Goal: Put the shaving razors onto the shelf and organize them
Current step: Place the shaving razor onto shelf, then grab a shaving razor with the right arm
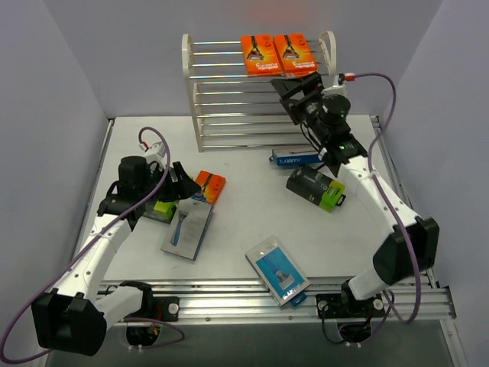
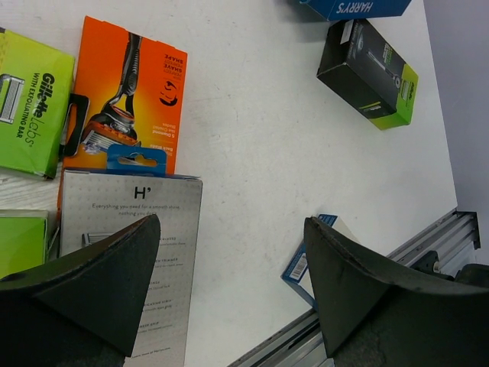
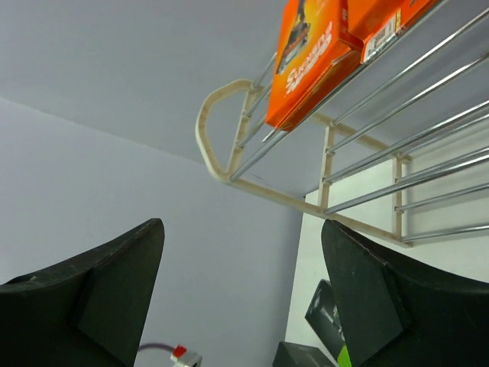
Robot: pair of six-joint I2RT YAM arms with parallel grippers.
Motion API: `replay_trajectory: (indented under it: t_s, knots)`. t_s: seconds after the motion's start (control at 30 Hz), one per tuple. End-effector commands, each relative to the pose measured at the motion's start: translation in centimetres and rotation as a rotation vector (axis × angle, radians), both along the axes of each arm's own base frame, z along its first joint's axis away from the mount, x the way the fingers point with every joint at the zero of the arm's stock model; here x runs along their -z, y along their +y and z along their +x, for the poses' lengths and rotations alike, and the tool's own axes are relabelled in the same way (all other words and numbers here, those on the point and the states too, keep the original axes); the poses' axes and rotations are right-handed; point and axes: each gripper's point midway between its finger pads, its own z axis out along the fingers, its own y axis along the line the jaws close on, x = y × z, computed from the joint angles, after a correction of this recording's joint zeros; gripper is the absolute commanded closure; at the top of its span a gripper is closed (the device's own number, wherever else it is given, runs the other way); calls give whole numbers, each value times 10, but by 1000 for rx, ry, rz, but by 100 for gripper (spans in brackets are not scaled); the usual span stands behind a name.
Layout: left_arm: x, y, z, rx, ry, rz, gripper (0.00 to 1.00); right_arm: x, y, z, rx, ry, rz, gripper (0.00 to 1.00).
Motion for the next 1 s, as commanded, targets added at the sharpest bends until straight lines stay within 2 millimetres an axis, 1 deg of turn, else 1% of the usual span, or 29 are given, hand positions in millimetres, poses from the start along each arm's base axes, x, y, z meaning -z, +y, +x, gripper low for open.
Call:
replay_trajectory:
  t_s: [0.0, 0.03, 0.07, 0.1, 0.13, 0.17, 0.2, 0.23, 0.27, 0.4, 0.47, 0.5, 0.57, 0.6, 0.67, 0.7, 0.73, 0.77, 0.8, 0.83, 0.87, 0.9, 0.97]
  knots:
    - [-16, 8, 6, -23, -60, 26, 15, -21, -25, -47, -44, -88, -78, 20]
    - [-17, 9, 5, -25, -61, 29, 15, -16, -30, -54, -50, -83, -105, 20]
    - [-17, 10, 6, -27, -64, 34, 15, -21, -33, -72, -76, -105, -126, 20]
    - [-17, 12, 7, -37, -66, 38, 15, -7, -36, -77, -87, -69, -159, 20]
    - [-17, 13, 7, -42, -66, 42, 15, 0, -39, -83, -95, -60, -188, 20]
    - [-17, 16, 8, -52, -66, 48, 14, 12, -38, -95, -136, -66, -245, 20]
    - [-17, 18, 8, -57, -65, 54, 13, 26, -37, -102, -167, -36, -275, 20]
    - [-17, 22, 9, -75, -64, 64, 12, 34, -38, -107, -192, -32, -301, 20]
    - [-16, 24, 10, -84, -62, 69, 11, 46, -38, -115, -214, -32, -343, 20]
    - [-17, 29, 12, -98, -66, 76, 9, 78, -35, -136, -305, -2, -430, 21]
    - [-15, 31, 14, -105, -62, 80, 6, 88, -33, -142, -333, 7, -454, 21]
    - [-15, 32, 15, -108, -61, 82, 5, 98, -32, -144, -351, 10, -467, 22]
    - [-11, 32, 16, -112, -51, 89, 5, 109, -28, -149, -388, 8, -469, 23]
    - [-10, 32, 16, -110, -49, 92, 4, 120, -25, -150, -402, 6, -471, 24]
    - [-7, 33, 19, -111, -45, 94, 4, 134, -19, -152, -438, 16, -471, 24]
    - [-5, 33, 19, -110, -41, 95, 4, 139, -12, -154, -460, 10, -475, 25]
    - [-2, 32, 22, -109, -31, 96, 4, 151, -10, -156, -472, 26, -486, 25]
    - [1, 32, 23, -109, -24, 97, 4, 159, -6, -157, -487, 36, -493, 25]
    - [1, 32, 27, -112, -19, 100, 4, 163, 3, -160, -512, 27, -501, 25]
    - [8, 31, 29, -107, 9, 110, 4, 170, 7, -163, -528, 27, -520, 26]
    - [8, 29, 31, -105, 15, 112, 4, 176, 10, -163, -532, 32, -533, 26]
    - [10, 27, 35, -98, 24, 111, 4, 180, 18, -168, -553, 24, -545, 26]
    - [11, 19, 37, -62, 21, 107, 4, 197, 22, -172, -564, 43, -559, 26]
